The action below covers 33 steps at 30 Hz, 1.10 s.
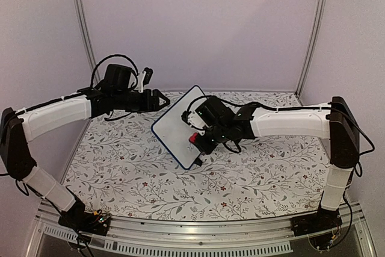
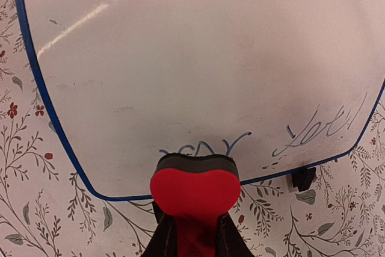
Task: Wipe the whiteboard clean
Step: Erase the whiteboard at the center of the board.
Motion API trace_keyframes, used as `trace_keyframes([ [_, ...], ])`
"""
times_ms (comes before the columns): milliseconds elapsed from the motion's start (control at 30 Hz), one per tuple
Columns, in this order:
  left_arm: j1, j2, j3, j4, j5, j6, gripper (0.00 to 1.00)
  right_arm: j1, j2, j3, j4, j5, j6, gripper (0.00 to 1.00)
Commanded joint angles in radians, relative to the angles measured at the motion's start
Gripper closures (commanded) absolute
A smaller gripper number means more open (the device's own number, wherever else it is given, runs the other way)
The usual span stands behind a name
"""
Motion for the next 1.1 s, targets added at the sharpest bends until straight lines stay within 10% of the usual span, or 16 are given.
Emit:
trace_keyframes([
  [0,0.007,0.051,0.010,-0.028,0.053,0.035,0.32,-0.008,0.033,0.021,0.032,-0.009,-0.026,0.97],
  [1067,0.025,0.093,-0.106,0.114,0.170,0.020,0.73,-0.015,0.086,0.023,0.175,-0.027,-0.048,0.97],
])
